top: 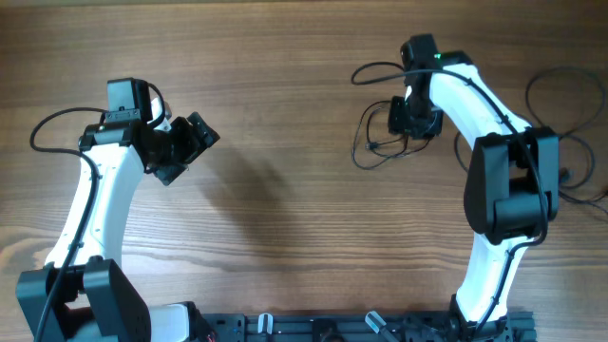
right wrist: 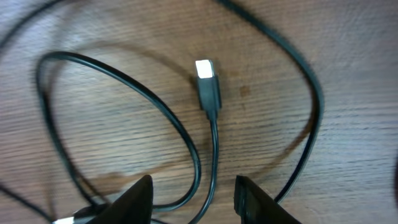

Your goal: Untangle cables

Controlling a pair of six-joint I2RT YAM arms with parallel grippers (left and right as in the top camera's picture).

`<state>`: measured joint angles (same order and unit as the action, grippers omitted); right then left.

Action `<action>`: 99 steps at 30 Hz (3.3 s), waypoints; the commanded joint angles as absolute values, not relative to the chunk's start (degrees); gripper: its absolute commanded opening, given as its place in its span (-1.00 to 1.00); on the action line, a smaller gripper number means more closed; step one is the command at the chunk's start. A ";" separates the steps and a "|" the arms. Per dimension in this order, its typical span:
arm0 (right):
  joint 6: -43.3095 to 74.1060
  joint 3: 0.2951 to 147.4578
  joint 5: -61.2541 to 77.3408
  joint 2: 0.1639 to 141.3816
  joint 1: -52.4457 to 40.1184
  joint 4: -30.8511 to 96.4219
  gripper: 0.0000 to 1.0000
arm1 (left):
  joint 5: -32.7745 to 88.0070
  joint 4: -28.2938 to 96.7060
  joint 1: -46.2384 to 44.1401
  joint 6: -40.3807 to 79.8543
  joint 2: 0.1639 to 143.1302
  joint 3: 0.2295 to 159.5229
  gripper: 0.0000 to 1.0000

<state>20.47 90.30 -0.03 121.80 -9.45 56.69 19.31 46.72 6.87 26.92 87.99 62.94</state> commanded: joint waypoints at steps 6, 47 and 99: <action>27.57 84.18 1.28 122.72 -9.32 51.16 -0.25 | 18.79 46.81 6.98 27.46 88.29 62.92 0.84; 20.80 99.96 -4.21 92.42 27.57 60.29 -0.91 | 18.79 46.98 6.98 27.44 88.29 62.92 0.84; 6.02 99.74 8.34 102.19 -1.43 68.51 0.74 | -6.72 50.35 -12.25 17.56 88.07 62.92 1.00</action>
